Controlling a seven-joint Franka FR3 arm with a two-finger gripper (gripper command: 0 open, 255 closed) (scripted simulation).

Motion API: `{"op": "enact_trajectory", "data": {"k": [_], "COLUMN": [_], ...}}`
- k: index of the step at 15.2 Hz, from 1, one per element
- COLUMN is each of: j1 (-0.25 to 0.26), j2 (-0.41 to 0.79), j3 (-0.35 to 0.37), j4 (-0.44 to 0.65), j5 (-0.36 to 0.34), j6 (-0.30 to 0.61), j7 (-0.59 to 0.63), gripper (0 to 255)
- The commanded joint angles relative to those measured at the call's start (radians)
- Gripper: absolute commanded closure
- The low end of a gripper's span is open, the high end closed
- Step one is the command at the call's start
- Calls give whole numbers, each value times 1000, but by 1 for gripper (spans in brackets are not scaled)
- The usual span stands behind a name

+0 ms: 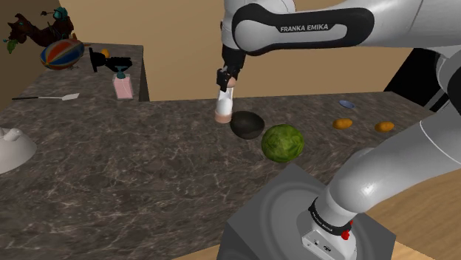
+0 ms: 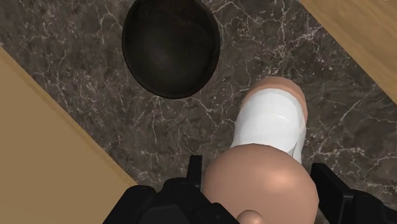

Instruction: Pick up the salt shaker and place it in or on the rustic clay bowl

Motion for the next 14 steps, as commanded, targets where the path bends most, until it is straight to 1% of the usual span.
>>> {"op": "enact_trajectory", "data": {"k": [1,8,14], "j1": [-14,-68,-116], "j2": [-22,-37,-7], "j3": [-36,-159,-264], "j4": [-10,13,81], "j5": [4,1,1], "j6": [-1,-6,-16], "j7": [-53,-231,-386], "gripper": [255,255,255]}}
